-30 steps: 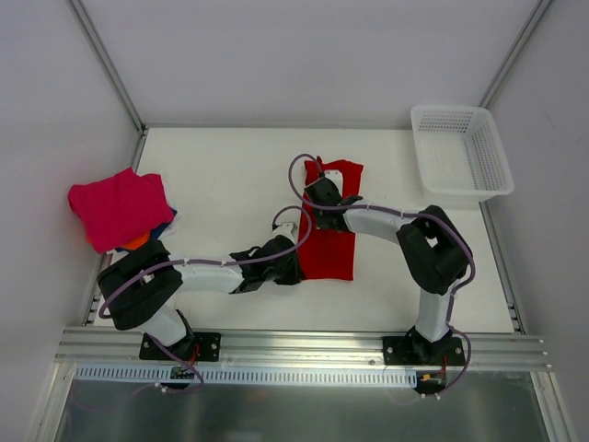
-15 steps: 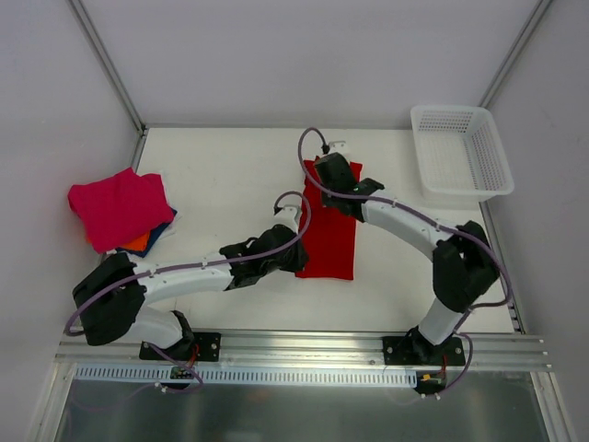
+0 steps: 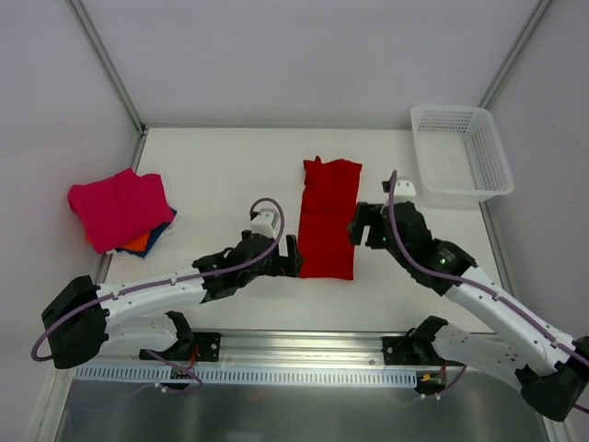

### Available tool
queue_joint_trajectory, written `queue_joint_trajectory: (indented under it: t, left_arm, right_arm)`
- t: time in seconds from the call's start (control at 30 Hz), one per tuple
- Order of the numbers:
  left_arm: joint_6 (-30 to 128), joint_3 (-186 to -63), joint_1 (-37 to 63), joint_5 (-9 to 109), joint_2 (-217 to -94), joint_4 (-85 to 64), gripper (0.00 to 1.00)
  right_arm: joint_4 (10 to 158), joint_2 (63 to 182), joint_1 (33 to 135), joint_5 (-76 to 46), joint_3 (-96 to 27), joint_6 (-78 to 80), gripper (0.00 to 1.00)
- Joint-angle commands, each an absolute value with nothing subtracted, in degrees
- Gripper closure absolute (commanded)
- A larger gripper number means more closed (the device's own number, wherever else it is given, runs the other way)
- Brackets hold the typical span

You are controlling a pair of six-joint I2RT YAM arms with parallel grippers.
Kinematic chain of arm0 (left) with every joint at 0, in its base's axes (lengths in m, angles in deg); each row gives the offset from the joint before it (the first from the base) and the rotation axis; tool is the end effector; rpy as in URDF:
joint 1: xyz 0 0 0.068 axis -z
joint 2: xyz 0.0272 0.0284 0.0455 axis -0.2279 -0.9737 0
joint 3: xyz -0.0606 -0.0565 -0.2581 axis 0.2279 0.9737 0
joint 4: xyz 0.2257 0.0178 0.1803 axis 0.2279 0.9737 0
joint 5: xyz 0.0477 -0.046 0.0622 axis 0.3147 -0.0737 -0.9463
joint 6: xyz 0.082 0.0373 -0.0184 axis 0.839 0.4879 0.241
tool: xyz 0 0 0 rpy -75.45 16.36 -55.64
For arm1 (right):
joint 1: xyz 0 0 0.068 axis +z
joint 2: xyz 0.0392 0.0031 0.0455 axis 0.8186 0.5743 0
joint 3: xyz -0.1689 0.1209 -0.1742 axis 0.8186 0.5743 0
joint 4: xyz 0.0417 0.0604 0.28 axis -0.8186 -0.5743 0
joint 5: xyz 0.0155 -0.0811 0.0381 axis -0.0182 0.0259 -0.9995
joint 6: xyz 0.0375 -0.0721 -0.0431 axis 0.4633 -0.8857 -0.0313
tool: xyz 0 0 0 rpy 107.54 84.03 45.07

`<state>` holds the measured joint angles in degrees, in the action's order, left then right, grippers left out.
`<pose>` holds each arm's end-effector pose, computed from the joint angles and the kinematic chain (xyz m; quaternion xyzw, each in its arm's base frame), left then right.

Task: Fold and stack the t-shirts
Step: Fold the tshirt

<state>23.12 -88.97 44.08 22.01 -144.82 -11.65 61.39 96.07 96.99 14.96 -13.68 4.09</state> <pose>0.1945 -0.2511 0.2088 0.0546 0.8357 -0.2882 0.4643 0.2292 0.1643 0.3308 -0.1221 0.8151 0.0929 0.5587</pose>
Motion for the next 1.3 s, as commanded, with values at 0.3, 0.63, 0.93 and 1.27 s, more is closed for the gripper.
queue_joint_trajectory:
  t: [0.3, 0.63, 0.93, 1.27]
  left_arm:
    - [16.63, -65.76, 43.43, 32.55, -133.93, -31.82, 0.01]
    - [15.84, -58.73, 43.43, 33.25, -132.51, -43.33, 0.01]
    - [15.84, -59.07, 43.08, 36.59, -146.66, -56.42, 0.01]
    - [14.43, -59.69, 41.06, 40.72, -163.79, -71.71, 0.01]
  right_arm:
    - [69.04, 84.17, 111.72, 16.21, 15.93, 29.31, 0.14]
    - [74.23, 86.72, 121.21, 27.28, 22.79, 41.88, 0.14]
    - [70.20, 94.10, 126.40, 32.20, 19.02, 45.84, 0.14]
    - [70.02, 97.88, 127.28, 34.05, 16.91, 45.67, 0.14]
